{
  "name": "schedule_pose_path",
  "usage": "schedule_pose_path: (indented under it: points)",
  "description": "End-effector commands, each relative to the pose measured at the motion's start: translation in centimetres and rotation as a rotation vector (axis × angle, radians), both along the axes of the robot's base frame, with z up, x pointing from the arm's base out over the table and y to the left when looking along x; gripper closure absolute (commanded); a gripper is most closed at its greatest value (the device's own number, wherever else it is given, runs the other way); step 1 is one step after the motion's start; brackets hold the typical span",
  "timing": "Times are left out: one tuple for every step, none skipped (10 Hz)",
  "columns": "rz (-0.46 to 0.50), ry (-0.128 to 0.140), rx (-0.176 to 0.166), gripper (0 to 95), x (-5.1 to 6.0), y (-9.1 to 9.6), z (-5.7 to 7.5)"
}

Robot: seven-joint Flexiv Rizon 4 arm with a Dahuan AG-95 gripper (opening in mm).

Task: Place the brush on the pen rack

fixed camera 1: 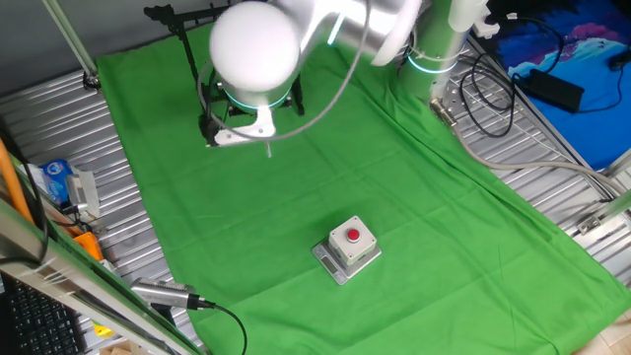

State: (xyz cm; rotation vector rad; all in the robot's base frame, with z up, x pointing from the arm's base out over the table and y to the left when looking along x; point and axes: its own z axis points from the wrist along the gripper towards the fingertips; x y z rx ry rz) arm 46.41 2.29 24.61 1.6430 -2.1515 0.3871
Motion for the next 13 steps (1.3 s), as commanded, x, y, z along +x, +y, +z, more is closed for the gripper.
schedule_pose_path:
  points:
    - [0.014,0.007,0.009,95.0,0.12,0.04,-0.09]
    - [0.021,0.007,0.016,95.0,0.12,0.04,-0.09]
    - [0.031,0.003,0.019,95.0,0.12,0.05,-0.08]
    - [0.029,-0.005,0.030,95.0,0.12,0.05,-0.08]
    - [0.028,-0.006,0.041,95.0,0.16,0.07,-0.09]
    - [0.027,-0.010,0.034,95.0,0.17,0.05,-0.11]
    - [0.015,-0.019,0.025,95.0,0.17,0.05,-0.11]
    - [0.003,-0.027,0.023,95.0,0.14,0.03,-0.10]
    - [-0.015,-0.043,0.046,95.0,0.14,0.03,-0.10]
    - [-0.023,-0.059,0.064,95.0,0.14,0.03,-0.10]
    - [-0.030,-0.104,0.132,95.0,0.14,0.03,-0.10]
    - [-0.038,-0.135,0.173,95.0,0.14,0.03,-0.10]
    - [-0.054,-0.178,0.210,95.0,0.14,0.03,-0.10]
